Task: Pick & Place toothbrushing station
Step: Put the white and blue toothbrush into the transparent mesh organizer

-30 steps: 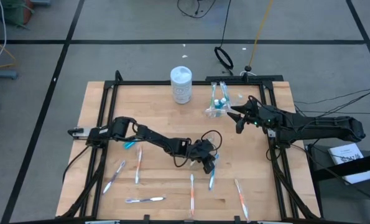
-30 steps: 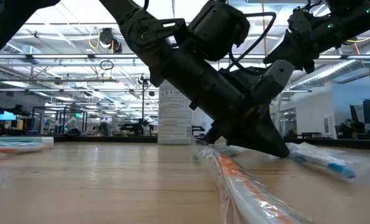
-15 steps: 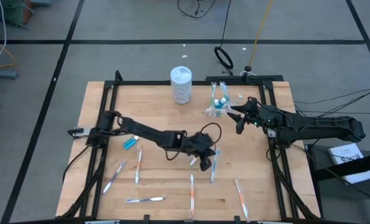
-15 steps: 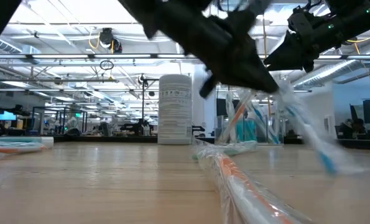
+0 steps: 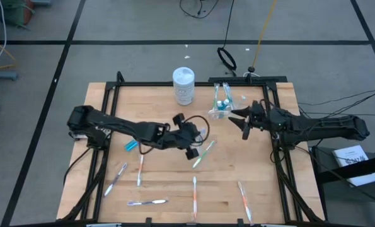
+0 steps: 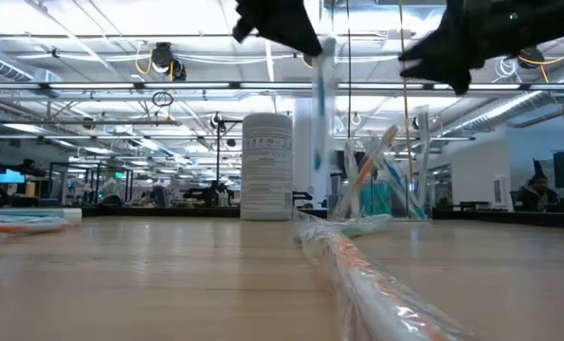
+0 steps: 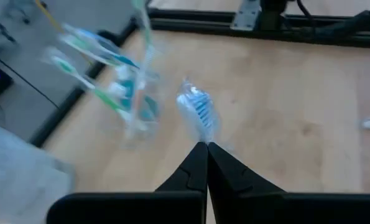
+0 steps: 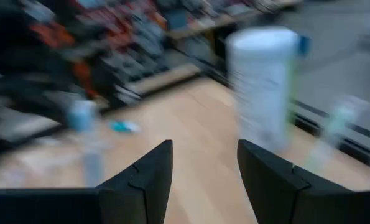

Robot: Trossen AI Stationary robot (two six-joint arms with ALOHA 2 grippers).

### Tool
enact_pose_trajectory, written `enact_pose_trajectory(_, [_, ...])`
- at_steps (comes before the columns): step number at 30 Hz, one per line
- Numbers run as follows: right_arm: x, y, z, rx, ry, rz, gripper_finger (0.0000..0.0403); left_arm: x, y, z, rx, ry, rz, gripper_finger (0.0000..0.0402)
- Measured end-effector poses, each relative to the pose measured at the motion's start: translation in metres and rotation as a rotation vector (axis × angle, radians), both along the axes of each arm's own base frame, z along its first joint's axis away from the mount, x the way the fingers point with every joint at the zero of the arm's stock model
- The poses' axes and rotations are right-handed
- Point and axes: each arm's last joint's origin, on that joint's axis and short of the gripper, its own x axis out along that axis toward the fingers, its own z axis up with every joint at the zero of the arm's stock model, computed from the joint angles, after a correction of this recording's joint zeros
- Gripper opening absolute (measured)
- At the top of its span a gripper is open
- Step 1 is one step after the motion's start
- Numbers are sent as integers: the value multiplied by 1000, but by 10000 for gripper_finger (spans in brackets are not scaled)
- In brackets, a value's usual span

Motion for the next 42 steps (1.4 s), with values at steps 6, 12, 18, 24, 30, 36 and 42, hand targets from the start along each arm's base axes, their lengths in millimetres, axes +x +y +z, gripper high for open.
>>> enact_pose_trajectory(6, [12,6,-14,16,-247,103,171,-19,5,31,80,-32,-43,1])
enact_pose_trajectory(12, [22,7,-34,19,-371,157,171,-25,8,37,149,-4,-89,1])
enact_pose_trajectory(18, [60,17,-36,4,-331,294,171,-23,10,36,176,9,-119,2])
enact_pose_trajectory(24, [99,27,-35,-24,-297,336,171,-20,7,40,171,-29,-182,2])
enact_pose_trajectory(30, [118,35,-27,-50,-316,357,171,-18,7,43,159,-62,-195,2])
enact_pose_trajectory(36, [120,35,-23,-53,-331,353,151,-18,6,43,164,-66,-205,3])
enact_pose_trajectory(42, [120,35,-24,-54,-329,355,66,-17,6,45,161,-86,-203,14])
